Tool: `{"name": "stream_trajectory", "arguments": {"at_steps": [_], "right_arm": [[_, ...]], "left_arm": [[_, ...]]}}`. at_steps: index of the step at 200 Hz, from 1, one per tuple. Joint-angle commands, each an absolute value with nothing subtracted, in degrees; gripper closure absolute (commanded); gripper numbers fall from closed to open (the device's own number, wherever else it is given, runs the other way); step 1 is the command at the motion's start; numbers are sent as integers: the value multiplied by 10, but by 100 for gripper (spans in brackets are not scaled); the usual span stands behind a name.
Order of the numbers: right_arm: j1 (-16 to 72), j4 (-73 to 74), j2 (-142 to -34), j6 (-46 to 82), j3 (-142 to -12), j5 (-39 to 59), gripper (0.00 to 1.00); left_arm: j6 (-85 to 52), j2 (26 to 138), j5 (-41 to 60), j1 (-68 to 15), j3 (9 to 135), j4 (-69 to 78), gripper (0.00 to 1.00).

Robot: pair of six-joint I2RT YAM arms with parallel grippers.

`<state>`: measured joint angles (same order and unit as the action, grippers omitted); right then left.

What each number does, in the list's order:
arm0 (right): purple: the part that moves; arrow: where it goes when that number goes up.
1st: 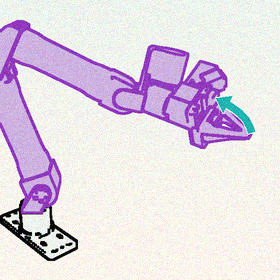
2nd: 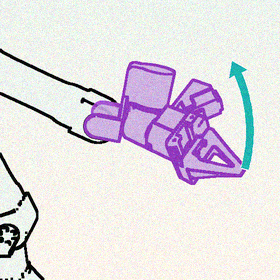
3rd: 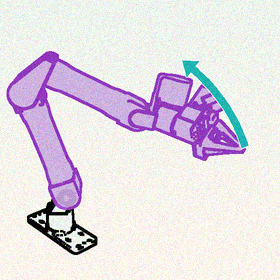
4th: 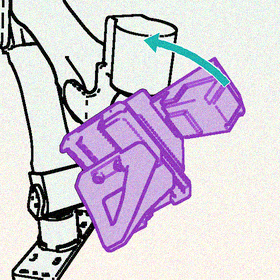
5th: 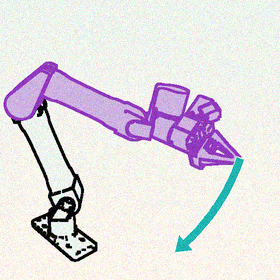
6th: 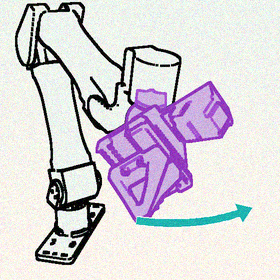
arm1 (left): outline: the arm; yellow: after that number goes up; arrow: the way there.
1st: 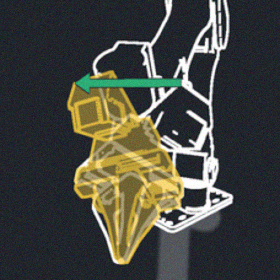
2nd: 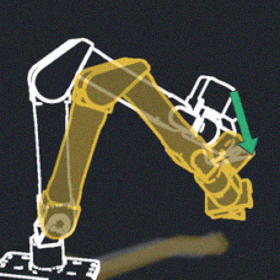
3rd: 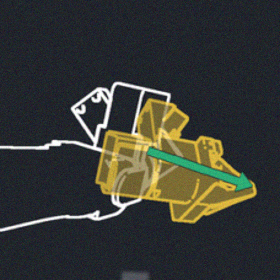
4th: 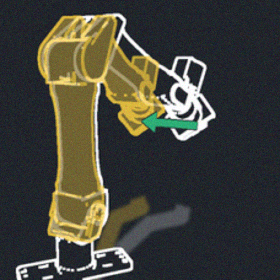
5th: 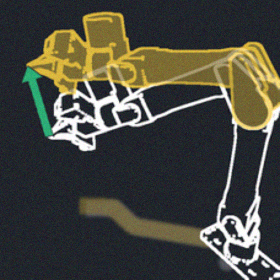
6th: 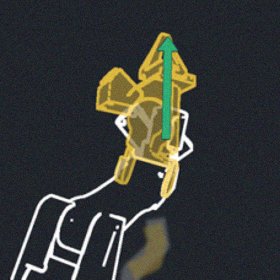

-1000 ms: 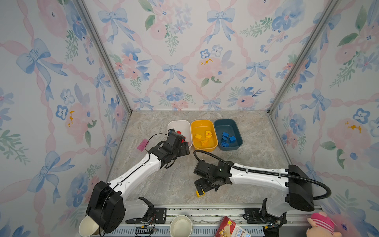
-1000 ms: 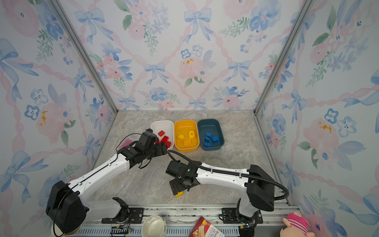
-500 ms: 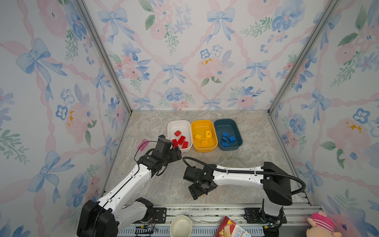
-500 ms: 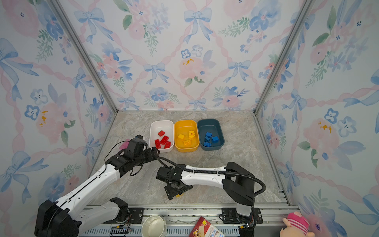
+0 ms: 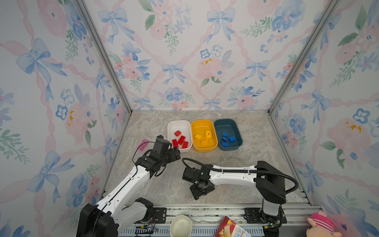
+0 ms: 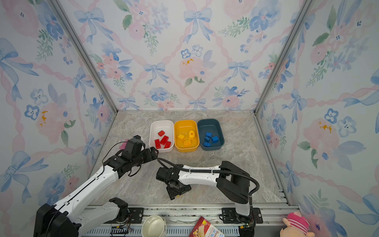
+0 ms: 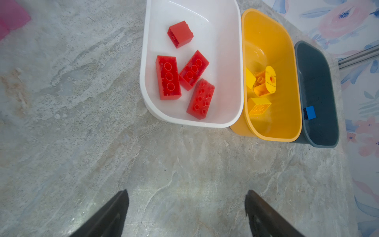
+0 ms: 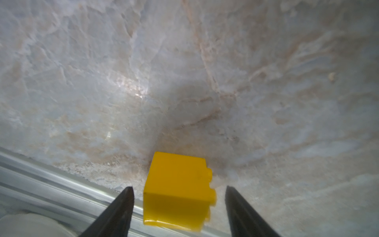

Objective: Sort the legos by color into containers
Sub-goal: 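Lower the right gripper onto the last yellow brick and close it, then carry the yellow brick with the right gripper over the yellow bin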

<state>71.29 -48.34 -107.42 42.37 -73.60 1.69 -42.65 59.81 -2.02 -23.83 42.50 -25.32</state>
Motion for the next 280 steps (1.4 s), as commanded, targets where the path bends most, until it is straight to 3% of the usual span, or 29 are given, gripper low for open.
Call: {"name": "stream_trajectory", "arguments": {"at_steps": [1, 66, 98, 185, 280], "right_arm": [[708, -487, -1093, 420, -739, 12, 33], [708, -490, -1087, 420, -733, 1, 56], [708, -489, -1076, 423, -728, -4, 63], [672, -512, -984, 420, -735, -44, 64], [504, -504, -971, 311, -842, -72, 64]], "left_arm": [[-422, 589, -13, -233, 417, -255, 9], [-429, 588, -12, -232, 418, -256, 9], [-430, 587, -10, -232, 420, -256, 9], [-433, 589, -6, -231, 428, -256, 8], [-428, 600, 7, -237, 433, -255, 8]]}}
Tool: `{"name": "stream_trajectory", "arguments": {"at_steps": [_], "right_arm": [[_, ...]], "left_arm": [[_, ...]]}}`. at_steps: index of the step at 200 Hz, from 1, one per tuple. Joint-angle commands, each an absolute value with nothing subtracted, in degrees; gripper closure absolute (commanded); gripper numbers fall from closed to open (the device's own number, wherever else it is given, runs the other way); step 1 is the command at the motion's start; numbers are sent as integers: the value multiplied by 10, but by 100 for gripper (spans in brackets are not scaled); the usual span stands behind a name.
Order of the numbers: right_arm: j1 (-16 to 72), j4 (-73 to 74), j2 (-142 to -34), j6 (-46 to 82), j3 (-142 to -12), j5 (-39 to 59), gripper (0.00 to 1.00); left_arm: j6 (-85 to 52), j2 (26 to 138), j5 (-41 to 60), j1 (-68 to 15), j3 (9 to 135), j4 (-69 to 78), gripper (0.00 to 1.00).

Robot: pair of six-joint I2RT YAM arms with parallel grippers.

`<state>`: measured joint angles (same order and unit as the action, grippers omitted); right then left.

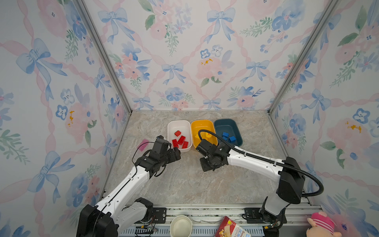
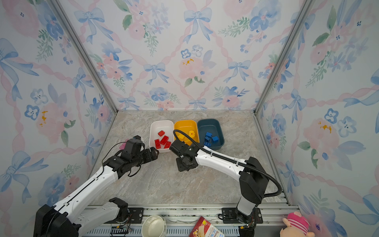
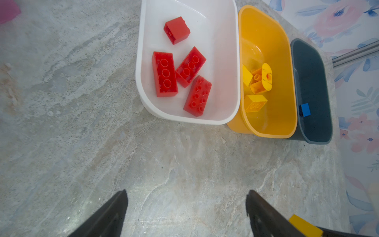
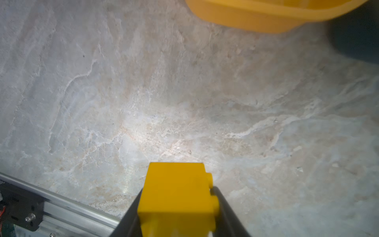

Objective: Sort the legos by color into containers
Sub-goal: 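Carry the yellow brick with the right gripper over the yellow bin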

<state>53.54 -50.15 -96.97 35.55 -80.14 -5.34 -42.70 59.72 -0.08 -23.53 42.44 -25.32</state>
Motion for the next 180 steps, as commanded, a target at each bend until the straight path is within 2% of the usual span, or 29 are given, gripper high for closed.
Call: {"name": "stream_trajectory", "arguments": {"at_steps": [1, 61, 132, 180], "right_arm": [[500, -503, -972, 310, -843, -72, 64], [422, -467, -1040, 263, -938, -69, 64], [371, -434, -1194, 236, -1086, -50, 64], [353, -464, -1307, 221, -1224, -51, 64]], "left_arm": [[-429, 600, 7, -237, 434, -255, 8], [-428, 608, 2, -253, 441, -254, 8], [-444, 603, -16, -275, 435, -252, 8], [-447, 600, -15, -279, 420, -244, 7]]}}
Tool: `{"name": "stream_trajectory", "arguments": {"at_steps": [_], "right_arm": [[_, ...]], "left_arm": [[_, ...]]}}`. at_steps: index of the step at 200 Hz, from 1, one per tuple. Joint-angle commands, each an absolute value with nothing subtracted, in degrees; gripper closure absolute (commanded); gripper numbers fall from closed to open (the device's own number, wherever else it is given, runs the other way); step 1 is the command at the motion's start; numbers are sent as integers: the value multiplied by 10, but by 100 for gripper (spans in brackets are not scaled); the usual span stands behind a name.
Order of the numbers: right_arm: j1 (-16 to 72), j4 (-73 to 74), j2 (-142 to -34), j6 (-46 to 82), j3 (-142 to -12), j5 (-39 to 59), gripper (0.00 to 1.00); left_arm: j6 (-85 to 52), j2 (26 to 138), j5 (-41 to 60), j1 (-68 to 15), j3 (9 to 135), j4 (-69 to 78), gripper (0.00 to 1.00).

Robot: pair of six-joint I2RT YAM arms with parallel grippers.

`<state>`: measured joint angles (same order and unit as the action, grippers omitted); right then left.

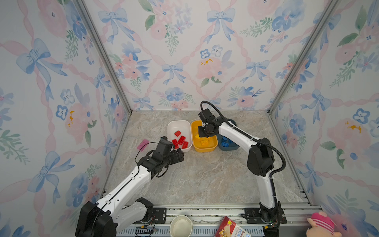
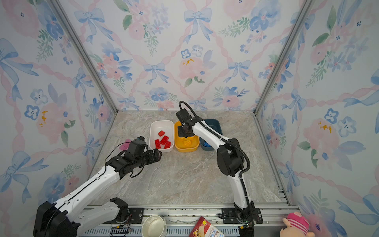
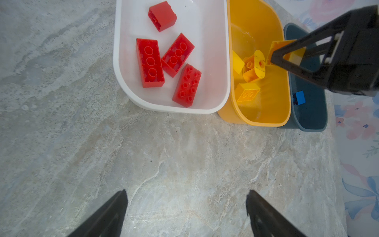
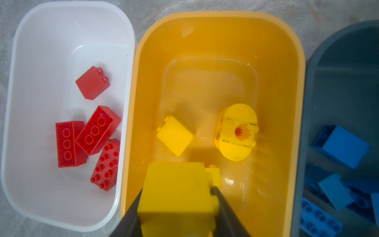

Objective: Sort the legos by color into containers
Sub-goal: 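Open the right gripper to drop the yellow brick into the yellow bin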

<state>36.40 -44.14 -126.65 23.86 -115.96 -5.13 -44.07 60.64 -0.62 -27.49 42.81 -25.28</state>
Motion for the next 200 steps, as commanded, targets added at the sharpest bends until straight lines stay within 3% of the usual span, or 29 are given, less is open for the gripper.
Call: {"name": "stream_trajectory", "arguments": {"at_steps": [1, 73, 118, 200], "right_arm": [[352, -465, -1310, 221, -1227, -51, 64], [336, -515, -1415, 223, -1353, -43, 62], [334, -515, -1400, 218, -1342, -38, 41], [335, -475, -1289, 213, -1234, -28, 27]], "left_arm": [[-447, 600, -15, -279, 421, -244, 7], [-436, 611, -19, -279, 426, -243, 7], [-434, 613, -27, -279, 424, -237, 7], [-402, 614, -81, -279, 433, -219, 2]]}}
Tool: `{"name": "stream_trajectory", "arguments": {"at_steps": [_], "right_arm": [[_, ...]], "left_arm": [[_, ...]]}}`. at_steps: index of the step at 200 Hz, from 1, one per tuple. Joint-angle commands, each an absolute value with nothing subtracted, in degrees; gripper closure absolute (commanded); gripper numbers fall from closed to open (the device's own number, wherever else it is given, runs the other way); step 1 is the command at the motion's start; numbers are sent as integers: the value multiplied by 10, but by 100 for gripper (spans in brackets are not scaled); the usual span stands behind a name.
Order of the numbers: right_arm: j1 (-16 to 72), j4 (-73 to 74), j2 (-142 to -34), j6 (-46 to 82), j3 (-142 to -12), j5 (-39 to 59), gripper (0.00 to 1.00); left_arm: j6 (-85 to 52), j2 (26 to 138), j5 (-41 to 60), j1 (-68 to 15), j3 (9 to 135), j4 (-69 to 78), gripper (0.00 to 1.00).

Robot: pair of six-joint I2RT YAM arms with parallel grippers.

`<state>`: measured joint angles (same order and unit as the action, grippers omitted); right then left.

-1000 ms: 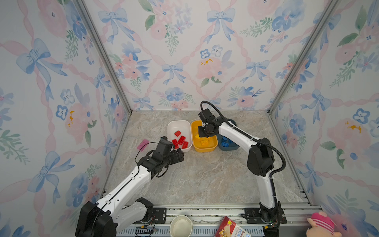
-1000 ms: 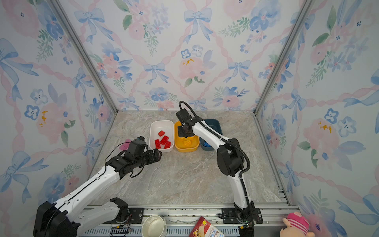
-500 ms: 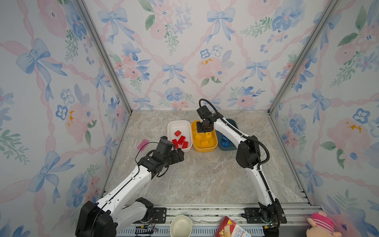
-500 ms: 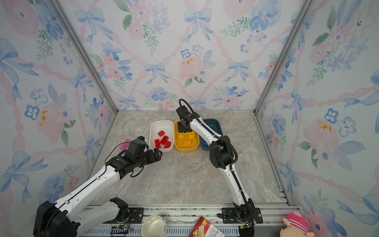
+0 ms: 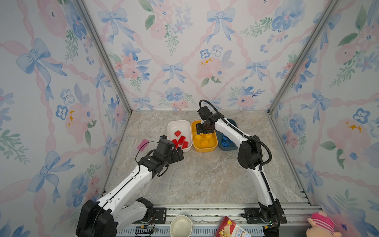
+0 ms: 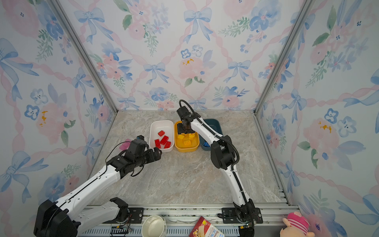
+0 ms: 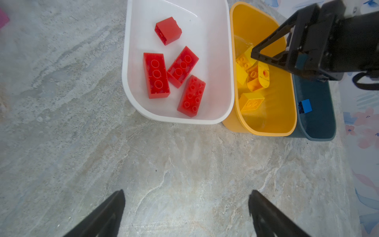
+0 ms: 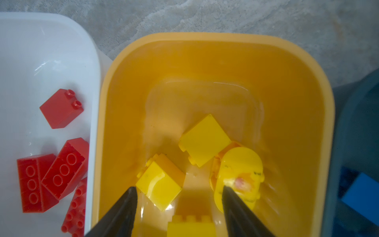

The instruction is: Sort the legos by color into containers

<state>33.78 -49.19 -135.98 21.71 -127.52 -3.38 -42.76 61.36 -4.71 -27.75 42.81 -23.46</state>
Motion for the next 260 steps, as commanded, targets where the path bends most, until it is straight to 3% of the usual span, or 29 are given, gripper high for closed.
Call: {"name": "stream_trajectory", "arguments": {"at_steps": [1, 82, 155, 260], "right_arm": [[335, -473, -1286, 213, -1231, -27, 27], [332, -359, -1050, 204, -946, -34, 0], [289, -295, -872, 166, -745, -65, 3], [113, -159, -689, 97, -501, -140, 3]], "left_arm": [[-401, 614, -82, -279, 433, -219, 2], [-338, 572, -165, -273, 396, -134, 2], [-248, 552, -236, -251, 353, -22, 2], [-125, 527, -248, -177, 244, 204, 2]]}}
